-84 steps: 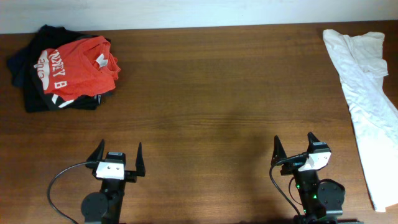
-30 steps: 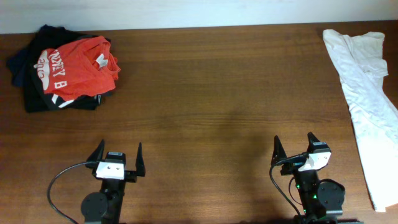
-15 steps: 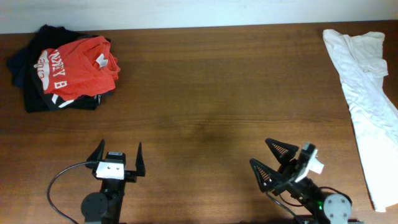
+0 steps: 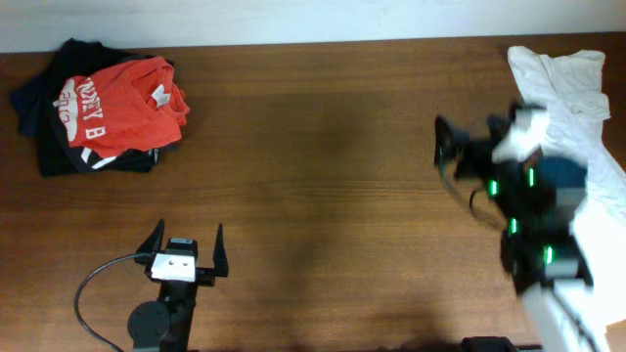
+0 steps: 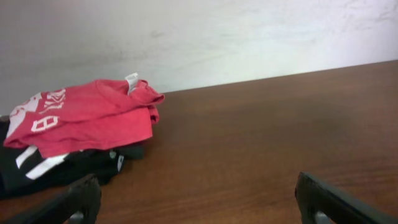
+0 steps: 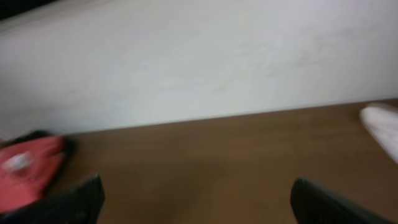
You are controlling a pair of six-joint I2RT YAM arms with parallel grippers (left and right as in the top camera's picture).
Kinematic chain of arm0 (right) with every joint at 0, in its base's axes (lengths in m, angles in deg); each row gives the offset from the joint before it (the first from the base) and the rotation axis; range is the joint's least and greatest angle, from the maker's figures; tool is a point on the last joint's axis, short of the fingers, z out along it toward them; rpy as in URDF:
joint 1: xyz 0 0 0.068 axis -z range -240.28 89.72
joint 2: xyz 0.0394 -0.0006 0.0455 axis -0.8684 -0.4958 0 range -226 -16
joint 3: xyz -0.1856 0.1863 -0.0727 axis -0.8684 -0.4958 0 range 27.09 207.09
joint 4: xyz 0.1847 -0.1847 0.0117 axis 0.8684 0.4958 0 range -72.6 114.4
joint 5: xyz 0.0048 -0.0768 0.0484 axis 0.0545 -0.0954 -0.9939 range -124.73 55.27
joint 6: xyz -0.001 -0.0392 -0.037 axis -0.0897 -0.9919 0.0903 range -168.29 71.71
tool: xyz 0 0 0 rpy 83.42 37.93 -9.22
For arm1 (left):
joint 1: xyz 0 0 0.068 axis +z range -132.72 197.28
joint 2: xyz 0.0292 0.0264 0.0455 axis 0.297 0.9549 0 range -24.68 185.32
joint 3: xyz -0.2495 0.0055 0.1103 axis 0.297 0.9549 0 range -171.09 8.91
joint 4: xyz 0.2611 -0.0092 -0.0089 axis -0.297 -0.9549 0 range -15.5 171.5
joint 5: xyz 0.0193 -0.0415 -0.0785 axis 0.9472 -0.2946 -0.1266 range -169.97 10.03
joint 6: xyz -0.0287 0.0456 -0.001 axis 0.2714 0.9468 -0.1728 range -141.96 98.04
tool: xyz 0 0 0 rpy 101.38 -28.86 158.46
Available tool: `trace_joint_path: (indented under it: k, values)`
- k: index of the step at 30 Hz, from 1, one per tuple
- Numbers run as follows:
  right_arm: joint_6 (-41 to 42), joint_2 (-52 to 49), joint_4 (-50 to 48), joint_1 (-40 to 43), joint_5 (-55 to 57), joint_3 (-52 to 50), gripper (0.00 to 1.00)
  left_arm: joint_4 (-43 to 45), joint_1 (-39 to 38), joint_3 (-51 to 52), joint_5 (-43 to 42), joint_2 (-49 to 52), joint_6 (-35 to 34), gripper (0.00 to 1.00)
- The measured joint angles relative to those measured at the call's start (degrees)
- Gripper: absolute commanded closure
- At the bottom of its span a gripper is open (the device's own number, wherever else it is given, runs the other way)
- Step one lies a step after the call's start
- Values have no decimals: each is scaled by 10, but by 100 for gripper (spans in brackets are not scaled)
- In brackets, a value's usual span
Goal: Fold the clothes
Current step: 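Grasp the white T-shirt's far end with the right gripper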
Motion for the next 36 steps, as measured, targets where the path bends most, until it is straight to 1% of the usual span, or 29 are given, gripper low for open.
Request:
trace_joint_path:
  k: [1, 4, 6, 10, 13, 16, 17, 19, 24, 25, 26, 27, 30, 36]
  values:
    - [-18, -58, 53, 10, 14, 68, 1, 0, 0, 0, 0, 1, 0, 1]
    - [-56, -238, 149, 67, 82, 263, 1, 0, 0, 0, 0, 0, 0, 1]
    - [-80, -305, 172, 106, 120, 336, 1, 0, 0, 0, 0, 0, 0, 1]
    - [-159, -402, 191, 181, 155, 412, 1, 0, 0, 0, 0, 0, 0, 1]
    - [-203, -521, 256, 223, 167, 492, 1, 0, 0, 0, 0, 0, 0, 1]
    - [-234, -681, 400, 248, 175, 666, 1, 0, 0, 0, 0, 0, 0, 1]
    - [-238, -732, 425, 251, 177, 732, 1, 0, 0, 0, 0, 0, 0, 1]
    - [-237, -793, 442, 253, 179, 796, 1, 0, 0, 0, 0, 0, 0, 1]
    - [-236, -827, 425, 256, 179, 809, 1, 0, 0, 0, 0, 0, 0, 1]
    - [-237, -832, 425, 259, 179, 812, 2, 0, 0, 0, 0, 0, 0, 1]
    - [-237, -836, 426, 262, 179, 814, 6, 0, 0, 0, 0, 0, 0, 1]
    - [-237, -843, 431, 267, 179, 814, 7, 0, 0, 0, 0, 0, 0, 1]
    - [-236, -863, 445, 278, 176, 814, 7, 0, 0, 0, 0, 0, 0, 1]
    - [-238, -876, 450, 283, 111, 805, 7, 0, 0, 0, 0, 0, 0, 1]
